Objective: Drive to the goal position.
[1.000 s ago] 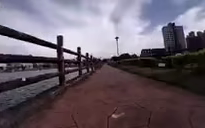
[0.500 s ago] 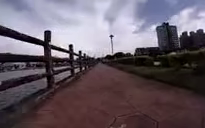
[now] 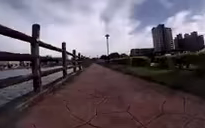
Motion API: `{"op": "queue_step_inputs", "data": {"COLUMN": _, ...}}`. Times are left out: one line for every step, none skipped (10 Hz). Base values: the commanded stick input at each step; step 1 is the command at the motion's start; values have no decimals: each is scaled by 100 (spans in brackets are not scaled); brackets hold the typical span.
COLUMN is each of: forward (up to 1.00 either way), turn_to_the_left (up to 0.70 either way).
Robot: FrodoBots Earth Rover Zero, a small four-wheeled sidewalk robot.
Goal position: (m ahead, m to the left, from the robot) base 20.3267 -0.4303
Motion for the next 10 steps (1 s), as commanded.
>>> {"op": "queue_step_inputs", "data": {"forward": 70, "turn_to_the_left": 11}}
{"op": "queue_step_inputs", "data": {"forward": 70, "turn_to_the_left": 11}}
{"op": "queue_step_inputs", "data": {"forward": 70, "turn_to_the_left": 11}}
{"op": "queue_step_inputs", "data": {"forward": 70, "turn_to_the_left": 11}}
{"op": "queue_step_inputs", "data": {"forward": 70, "turn_to_the_left": 11}}
{"op": "queue_step_inputs", "data": {"forward": 70, "turn_to_the_left": 11}}
{"op": "queue_step_inputs", "data": {"forward": 70, "turn_to_the_left": 11}}
{"op": "queue_step_inputs", "data": {"forward": 70, "turn_to_the_left": 11}}
{"op": "queue_step_inputs", "data": {"forward": 70, "turn_to_the_left": 11}}
{"op": "queue_step_inputs", "data": {"forward": 70, "turn_to_the_left": 11}}
